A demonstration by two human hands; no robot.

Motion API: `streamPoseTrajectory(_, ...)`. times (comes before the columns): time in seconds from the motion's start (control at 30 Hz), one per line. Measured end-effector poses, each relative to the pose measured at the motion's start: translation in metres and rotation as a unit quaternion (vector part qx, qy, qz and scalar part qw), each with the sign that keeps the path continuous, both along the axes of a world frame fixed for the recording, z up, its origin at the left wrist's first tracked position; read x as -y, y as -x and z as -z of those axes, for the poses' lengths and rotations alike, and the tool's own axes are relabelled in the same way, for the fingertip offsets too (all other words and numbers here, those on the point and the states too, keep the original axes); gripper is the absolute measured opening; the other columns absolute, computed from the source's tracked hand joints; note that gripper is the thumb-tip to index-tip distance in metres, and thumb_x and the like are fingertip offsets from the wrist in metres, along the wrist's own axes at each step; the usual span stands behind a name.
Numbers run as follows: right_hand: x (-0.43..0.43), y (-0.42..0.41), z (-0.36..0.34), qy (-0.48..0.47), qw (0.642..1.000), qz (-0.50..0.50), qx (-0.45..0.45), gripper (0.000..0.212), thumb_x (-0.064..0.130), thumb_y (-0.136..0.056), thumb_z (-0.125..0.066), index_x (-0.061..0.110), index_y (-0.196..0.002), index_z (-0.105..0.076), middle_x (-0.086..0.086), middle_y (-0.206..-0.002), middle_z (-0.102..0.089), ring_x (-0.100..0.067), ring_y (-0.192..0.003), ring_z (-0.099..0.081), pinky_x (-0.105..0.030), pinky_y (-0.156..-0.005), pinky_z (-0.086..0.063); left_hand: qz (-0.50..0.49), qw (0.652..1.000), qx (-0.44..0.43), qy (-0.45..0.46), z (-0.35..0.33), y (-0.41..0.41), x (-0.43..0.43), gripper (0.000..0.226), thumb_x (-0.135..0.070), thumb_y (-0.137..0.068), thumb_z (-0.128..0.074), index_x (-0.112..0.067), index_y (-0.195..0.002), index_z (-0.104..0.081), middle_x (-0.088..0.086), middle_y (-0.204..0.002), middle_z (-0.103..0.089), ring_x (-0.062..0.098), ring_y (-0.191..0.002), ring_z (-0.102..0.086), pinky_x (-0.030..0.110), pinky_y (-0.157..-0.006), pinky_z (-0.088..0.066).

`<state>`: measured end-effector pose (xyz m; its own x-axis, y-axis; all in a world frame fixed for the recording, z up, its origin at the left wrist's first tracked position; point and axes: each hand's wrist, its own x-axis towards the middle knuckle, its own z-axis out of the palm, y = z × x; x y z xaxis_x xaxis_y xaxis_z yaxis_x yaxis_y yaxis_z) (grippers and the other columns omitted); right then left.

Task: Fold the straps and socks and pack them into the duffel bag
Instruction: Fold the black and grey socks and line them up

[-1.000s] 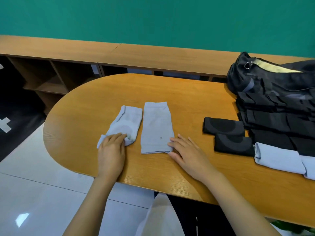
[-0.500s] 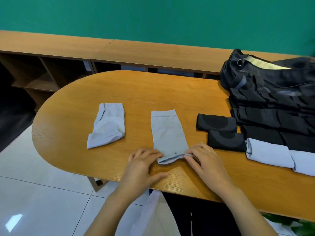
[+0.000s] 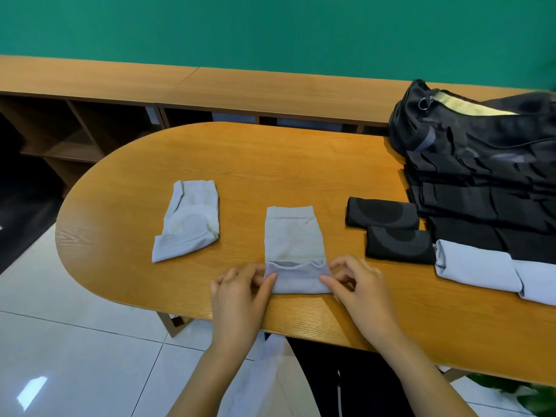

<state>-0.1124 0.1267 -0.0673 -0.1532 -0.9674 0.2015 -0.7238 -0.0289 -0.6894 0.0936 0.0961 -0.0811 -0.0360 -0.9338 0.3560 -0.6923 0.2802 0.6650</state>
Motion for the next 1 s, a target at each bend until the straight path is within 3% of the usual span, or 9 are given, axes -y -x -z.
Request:
streamPoseTrajectory(0.17,0.000,-0.005,0.002,-0.014,0.999,0.023,-0.028,0.034,0.034,-0.080,-0.076,0.040,-0.090,-0.044,0.014,-0.076,-0.054,-0.002,-0.079,-0.050,-0.030,-0.082,-0.042,-0.004,0.999,0.026,-0.021,-0.003,-0.002,0.001,0.026,-0.032,-0.080,-0.075,-0.034,-0.095,-0.054,-0.018,-0.075,-0.052,0.001,-0.079,-0.044,0.030,-0.074,-0.026)
streamPoseTrajectory(0.27,0.000,-0.005,0.001,0.023,0.993,-0.006,-0.116,0.031,0.026,-0.082,-0.076,0.033,-0.105,-0.056,0.019,-0.101,-0.054,-0.004,-0.096,-0.043,-0.027,-0.083,-0.036,0.075,0.994,0.075,0.036,0.001,-0.006,0.005,0.010,-0.029,-0.087,-0.069,-0.030,-0.096,-0.066,-0.017,-0.103,-0.058,0.009,-0.096,-0.045,0.033,-0.075,-0.033)
streamPoseTrajectory(0.33,0.000,-0.002,0.005,0.053,0.982,-0.053,-0.171,0.026,0.022,-0.088,-0.069,0.030,-0.112,-0.064,0.014,-0.120,-0.058,-0.008,-0.113,-0.041,-0.030,-0.089,-0.036,0.109,0.990,0.088,0.032,0.003,-0.009,0.007,0.022,-0.045,-0.090,-0.056,-0.032,-0.099,-0.071,-0.020,-0.112,-0.061,0.008,-0.103,-0.047,0.033,-0.078,-0.033)
streamPoseTrajectory(0.4,-0.001,0.000,0.004,0.036,0.979,-0.068,-0.188,0.026,0.034,-0.095,-0.051,0.034,-0.115,-0.067,0.018,-0.128,-0.059,-0.007,-0.122,-0.039,-0.027,-0.095,-0.028,0.131,0.988,0.086,0.004,0.002,-0.015,0.008,0.041,-0.063,-0.085,-0.049,-0.035,-0.107,-0.070,-0.025,-0.118,-0.060,0.003,-0.109,-0.044,0.031,-0.083,-0.032)
streamPoseTrajectory(0.5,-0.002,0.003,0.000,-0.026,0.982,-0.066,-0.175,0.052,0.059,-0.092,-0.025,0.041,-0.125,-0.061,0.029,-0.133,-0.052,0.000,-0.128,-0.034,-0.023,-0.099,-0.021,0.158,0.983,0.091,-0.013,0.005,-0.024,0.009,0.058,-0.074,-0.075,-0.052,-0.038,-0.118,-0.065,-0.028,-0.125,-0.055,-0.002,-0.113,-0.040,0.022,-0.092,-0.025)
streamPoseTrajectory(0.63,-0.001,0.007,-0.007,-0.084,0.970,-0.106,-0.199,0.068,0.080,-0.076,-0.035,0.048,-0.136,-0.044,0.039,-0.133,-0.032,0.006,-0.130,-0.021,-0.020,-0.103,-0.014,0.159,0.984,0.081,-0.013,0.006,-0.027,0.011,0.050,-0.064,-0.079,-0.054,-0.037,-0.120,-0.066,-0.032,-0.123,-0.054,-0.004,-0.113,-0.041,0.020,-0.094,-0.024)
streamPoseTrajectory(0.8,-0.002,0.009,-0.005,-0.075,0.985,-0.078,-0.131,0.046,0.054,-0.084,-0.063,0.050,-0.128,-0.052,0.031,-0.125,-0.045,0.002,-0.118,-0.032,-0.028,-0.104,-0.031,0.126,0.991,0.043,-0.003,0.004,-0.023,0.010,0.042,-0.063,-0.088,-0.043,-0.038,-0.109,-0.069,-0.034,-0.106,-0.061,-0.007,-0.107,-0.045,0.028,-0.088,-0.029)
streamPoseTrajectory(0.9,-0.003,0.008,-0.003,-0.074,0.993,-0.041,-0.078,0.033,0.044,-0.088,-0.062,0.047,-0.120,-0.061,0.019,-0.112,-0.051,-0.008,-0.112,-0.041,-0.026,-0.092,-0.036,0.129,0.991,0.020,-0.011,-0.001,-0.020,0.008,0.050,-0.073,-0.084,-0.042,-0.039,-0.108,-0.069,-0.039,-0.095,-0.056,-0.007,-0.103,-0.046,0.027,-0.089,-0.030)
streamPoseTrajectory(1.0,-0.001,0.006,-0.003,-0.068,0.996,-0.011,-0.052,0.034,0.051,-0.087,-0.056,0.042,-0.119,-0.062,0.015,-0.107,-0.056,-0.012,-0.111,-0.046,-0.027,-0.091,-0.038,0.127,0.992,0.015,-0.023,-0.004,-0.020,0.006,0.052,-0.074,-0.075,-0.051,-0.046,-0.117,-0.060,-0.033,-0.092,-0.055,-0.007,-0.099,-0.047,0.027,-0.092,-0.031)
